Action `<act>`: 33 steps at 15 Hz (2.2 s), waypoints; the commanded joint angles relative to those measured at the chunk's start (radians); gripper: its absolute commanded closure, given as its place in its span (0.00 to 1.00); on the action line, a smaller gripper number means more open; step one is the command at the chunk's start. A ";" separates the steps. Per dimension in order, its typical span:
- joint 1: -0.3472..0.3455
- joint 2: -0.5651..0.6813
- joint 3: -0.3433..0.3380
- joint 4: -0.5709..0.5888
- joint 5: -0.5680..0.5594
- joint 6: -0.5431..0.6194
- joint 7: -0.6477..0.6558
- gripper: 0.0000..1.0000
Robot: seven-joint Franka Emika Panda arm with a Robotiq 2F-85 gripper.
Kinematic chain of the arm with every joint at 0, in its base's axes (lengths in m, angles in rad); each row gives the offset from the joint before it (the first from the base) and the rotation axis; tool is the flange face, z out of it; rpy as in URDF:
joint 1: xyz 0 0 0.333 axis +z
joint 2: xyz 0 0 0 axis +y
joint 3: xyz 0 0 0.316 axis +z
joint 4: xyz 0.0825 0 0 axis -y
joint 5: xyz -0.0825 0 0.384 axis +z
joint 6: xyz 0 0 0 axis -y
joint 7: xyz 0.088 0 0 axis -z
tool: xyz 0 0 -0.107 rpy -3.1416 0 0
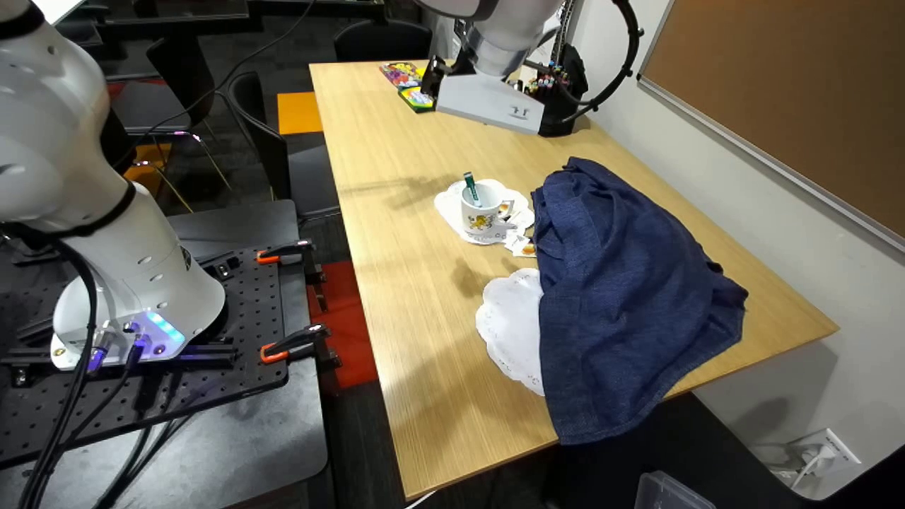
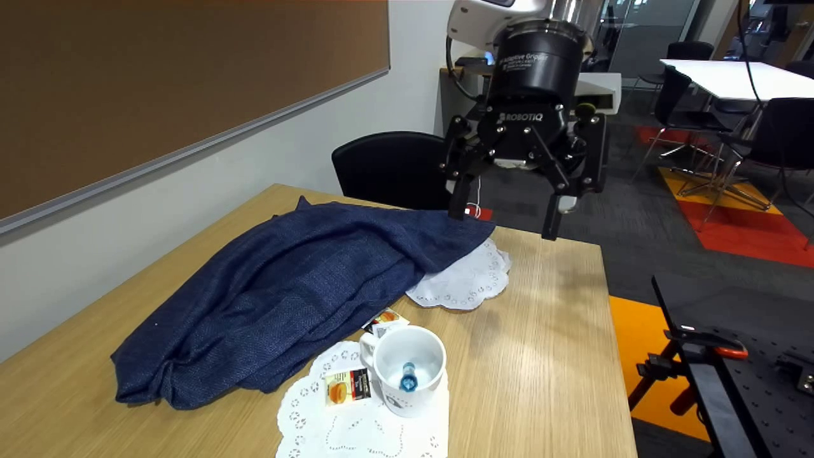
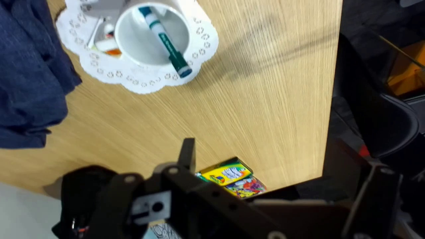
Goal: Remove the marker from the mug and put it on the table
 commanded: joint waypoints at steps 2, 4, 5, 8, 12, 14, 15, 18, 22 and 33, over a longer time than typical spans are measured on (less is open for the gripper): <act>-0.027 0.045 0.017 0.015 0.210 -0.036 -0.326 0.00; -0.029 0.066 0.028 0.012 0.292 -0.026 -0.456 0.00; -0.031 0.077 0.034 0.011 0.327 -0.019 -0.508 0.00; -0.031 0.107 0.054 0.005 0.407 0.011 -0.626 0.00; -0.036 0.162 0.067 0.019 0.399 0.014 -0.671 0.00; -0.035 0.189 0.071 0.026 0.386 0.027 -0.674 0.00; -0.033 0.202 0.073 0.030 0.379 0.039 -0.671 0.00; -0.027 0.242 0.080 0.041 0.353 0.099 -0.657 0.00; -0.038 0.256 0.098 0.026 0.334 0.129 -0.646 0.00; -0.053 0.350 0.114 0.089 0.340 0.197 -0.715 0.00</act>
